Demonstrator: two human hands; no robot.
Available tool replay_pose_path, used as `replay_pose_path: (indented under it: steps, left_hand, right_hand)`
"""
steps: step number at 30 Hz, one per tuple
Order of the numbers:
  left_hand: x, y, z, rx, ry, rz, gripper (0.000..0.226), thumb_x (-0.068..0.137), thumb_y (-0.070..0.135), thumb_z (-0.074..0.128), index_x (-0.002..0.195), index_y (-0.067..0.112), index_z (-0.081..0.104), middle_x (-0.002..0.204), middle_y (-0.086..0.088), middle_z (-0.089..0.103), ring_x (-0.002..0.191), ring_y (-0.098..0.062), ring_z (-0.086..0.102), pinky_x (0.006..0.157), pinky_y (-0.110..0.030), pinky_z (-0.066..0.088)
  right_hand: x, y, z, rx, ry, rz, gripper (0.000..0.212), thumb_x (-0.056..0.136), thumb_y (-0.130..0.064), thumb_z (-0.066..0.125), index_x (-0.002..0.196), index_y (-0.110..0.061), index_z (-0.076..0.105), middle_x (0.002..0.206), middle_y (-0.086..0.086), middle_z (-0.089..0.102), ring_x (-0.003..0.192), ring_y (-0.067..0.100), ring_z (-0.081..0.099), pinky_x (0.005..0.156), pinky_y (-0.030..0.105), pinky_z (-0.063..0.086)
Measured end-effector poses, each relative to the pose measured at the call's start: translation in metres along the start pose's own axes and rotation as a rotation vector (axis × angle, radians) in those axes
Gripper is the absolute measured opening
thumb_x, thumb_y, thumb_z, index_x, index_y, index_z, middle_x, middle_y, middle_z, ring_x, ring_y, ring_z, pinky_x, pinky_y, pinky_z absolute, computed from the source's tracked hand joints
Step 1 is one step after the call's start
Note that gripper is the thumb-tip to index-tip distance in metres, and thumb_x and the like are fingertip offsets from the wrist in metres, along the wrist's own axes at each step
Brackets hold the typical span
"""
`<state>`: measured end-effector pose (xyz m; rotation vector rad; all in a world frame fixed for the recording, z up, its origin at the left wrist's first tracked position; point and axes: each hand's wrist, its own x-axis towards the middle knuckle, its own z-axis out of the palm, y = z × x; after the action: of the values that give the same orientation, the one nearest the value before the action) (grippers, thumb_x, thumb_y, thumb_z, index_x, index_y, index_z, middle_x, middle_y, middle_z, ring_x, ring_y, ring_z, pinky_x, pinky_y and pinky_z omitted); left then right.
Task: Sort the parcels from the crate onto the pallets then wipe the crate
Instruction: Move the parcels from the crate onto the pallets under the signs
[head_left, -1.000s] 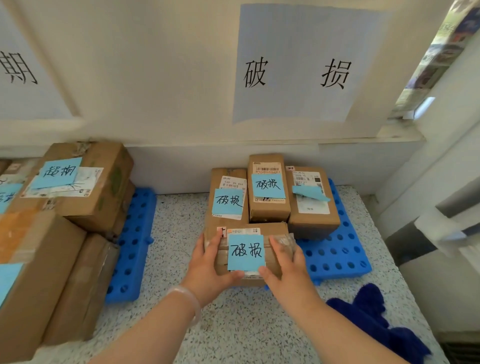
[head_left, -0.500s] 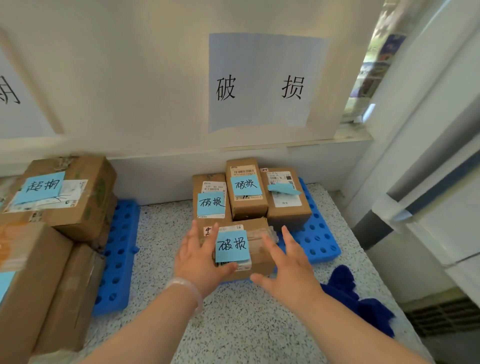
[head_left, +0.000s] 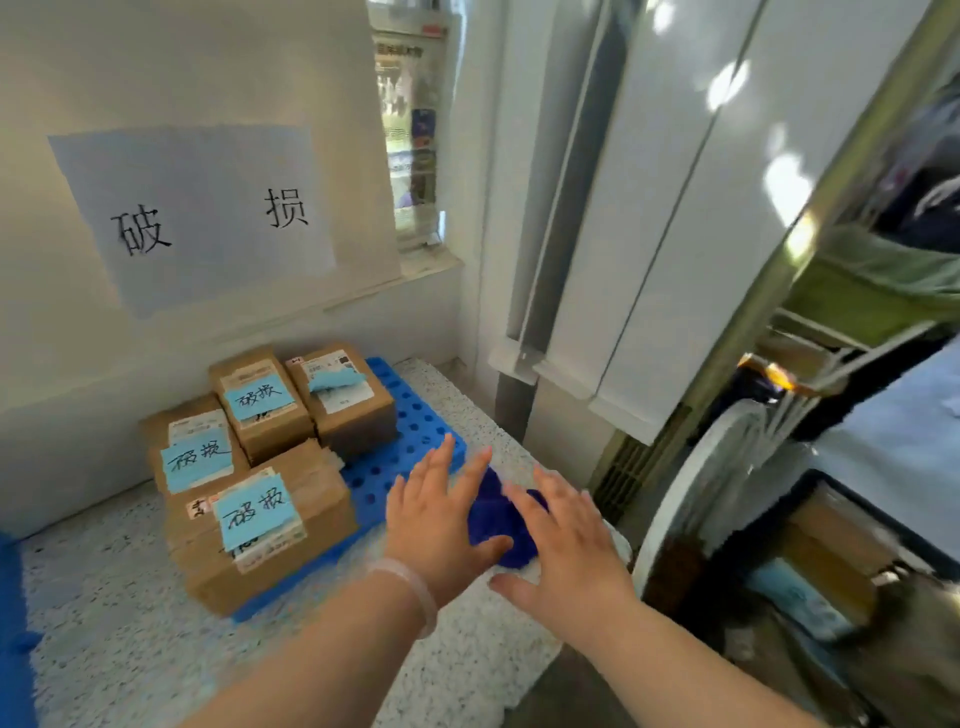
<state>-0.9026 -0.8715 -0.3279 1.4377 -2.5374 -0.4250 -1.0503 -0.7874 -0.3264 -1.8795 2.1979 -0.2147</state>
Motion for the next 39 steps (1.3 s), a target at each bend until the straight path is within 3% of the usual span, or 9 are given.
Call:
replay_pose_path:
  steps: [9, 14, 22, 28, 39]
  left_hand:
    - [0.0, 0.147, 0.018, 0.006, -0.018, 0.325, 0.092, 0.085, 0.066, 0.055, 0.15, 0.049, -0.008, 0.163, 0.003, -0.012, 0.151, -0.022, -0.005, 0.122, -0.048, 0.006]
    - [-0.012, 0.236, 0.045, 0.024, -0.066, 0.397, 0.093, 0.085, 0.062, 0.057, 0.151, 0.049, -0.007, 0.164, 0.002, -0.01, 0.15, -0.024, -0.001, 0.122, -0.049, 0.007]
    - [-0.037, 0.367, 0.097, 0.045, -0.112, 0.527, 0.093, 0.085, 0.066, 0.054, 0.151, 0.048, -0.009, 0.164, 0.003, -0.01, 0.151, -0.023, 0.0, 0.121, -0.049, 0.011]
    - [-0.057, 0.409, 0.125, 0.065, -0.214, 0.474, 0.09, 0.087, 0.063, 0.054, 0.149, 0.05, -0.01, 0.163, 0.005, -0.012, 0.151, -0.024, -0.003, 0.122, -0.049, 0.004]
    - [-0.039, 0.41, 0.168, 0.116, -0.408, 0.397, 0.092, 0.086, 0.061, 0.058, 0.152, 0.048, -0.006, 0.164, 0.004, -0.008, 0.151, -0.025, -0.001, 0.122, -0.049, 0.013]
  right_hand:
    - [-0.09, 0.095, -0.045, 0.052, 0.155, 0.17, 0.09, 0.086, -0.064, 0.056, 0.154, -0.041, 0.001, 0.163, -0.007, -0.014, 0.15, 0.015, -0.015, 0.118, 0.035, -0.013]
    - [-0.157, 0.169, -0.067, 0.093, 0.146, 0.326, 0.091, 0.086, -0.061, 0.059, 0.153, -0.044, -0.001, 0.163, -0.009, -0.015, 0.15, 0.018, -0.013, 0.121, 0.042, -0.001]
    - [-0.254, 0.272, -0.081, 0.141, 0.17, 0.487, 0.09, 0.088, -0.059, 0.059, 0.152, -0.046, -0.003, 0.162, -0.011, -0.014, 0.15, 0.016, -0.009, 0.121, 0.042, 0.008]
    - [-0.296, 0.318, -0.076, 0.185, 0.171, 0.579, 0.096, 0.086, -0.057, 0.063, 0.151, -0.047, -0.007, 0.163, -0.011, -0.013, 0.151, 0.018, -0.008, 0.121, 0.044, 0.011]
    - [-0.29, 0.349, -0.046, 0.332, 0.094, 0.674, 0.098, 0.085, -0.054, 0.066, 0.154, -0.043, -0.004, 0.163, -0.012, -0.008, 0.151, 0.017, -0.004, 0.12, 0.043, 0.012]
